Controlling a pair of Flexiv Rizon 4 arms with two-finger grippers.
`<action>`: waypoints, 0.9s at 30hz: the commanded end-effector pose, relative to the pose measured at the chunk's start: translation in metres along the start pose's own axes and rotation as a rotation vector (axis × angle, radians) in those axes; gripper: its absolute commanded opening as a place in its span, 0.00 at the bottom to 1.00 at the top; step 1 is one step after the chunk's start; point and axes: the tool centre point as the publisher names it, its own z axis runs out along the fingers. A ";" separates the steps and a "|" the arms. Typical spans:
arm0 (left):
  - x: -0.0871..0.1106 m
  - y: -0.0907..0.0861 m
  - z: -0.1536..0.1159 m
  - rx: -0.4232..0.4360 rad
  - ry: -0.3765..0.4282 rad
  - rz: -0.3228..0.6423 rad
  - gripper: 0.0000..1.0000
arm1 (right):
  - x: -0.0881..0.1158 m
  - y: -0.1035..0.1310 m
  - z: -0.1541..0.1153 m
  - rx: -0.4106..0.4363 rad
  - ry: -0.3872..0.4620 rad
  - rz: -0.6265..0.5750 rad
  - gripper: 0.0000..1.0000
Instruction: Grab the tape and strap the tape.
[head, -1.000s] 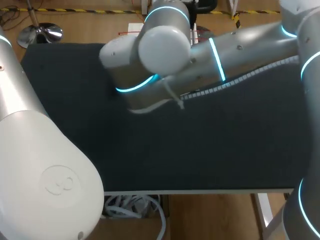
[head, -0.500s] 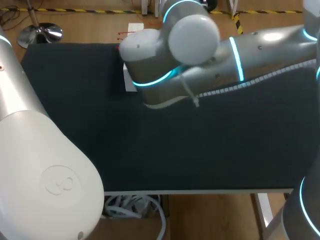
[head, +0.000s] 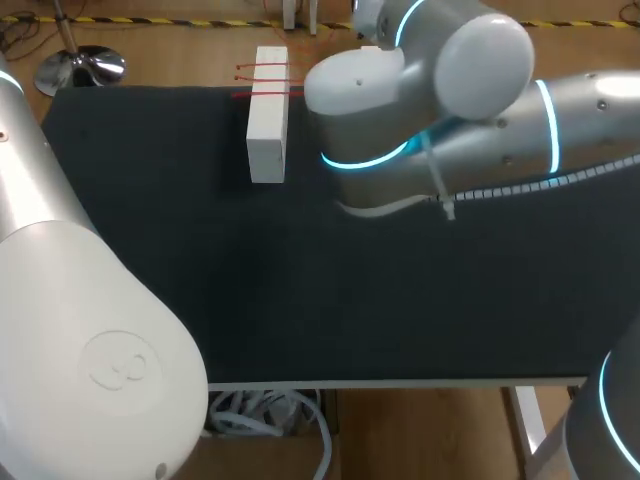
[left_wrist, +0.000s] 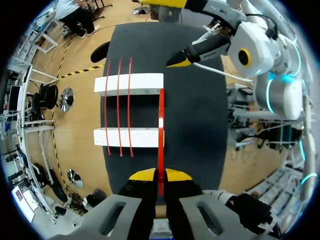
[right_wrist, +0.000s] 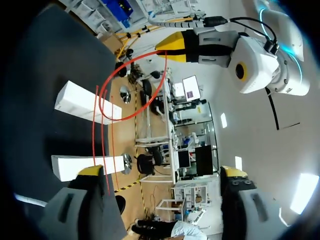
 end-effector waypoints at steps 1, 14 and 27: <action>0.000 0.000 -0.001 -0.002 0.001 -0.001 0.00 | -0.003 -0.003 -0.002 -0.019 0.011 -0.002 1.00; 0.003 0.022 0.003 -0.023 0.016 -0.074 0.00 | -0.003 -0.003 -0.002 -0.019 0.011 -0.002 1.00; 0.046 0.102 0.049 -0.090 0.136 -0.321 0.00 | -0.003 -0.003 -0.002 -0.019 0.011 -0.002 1.00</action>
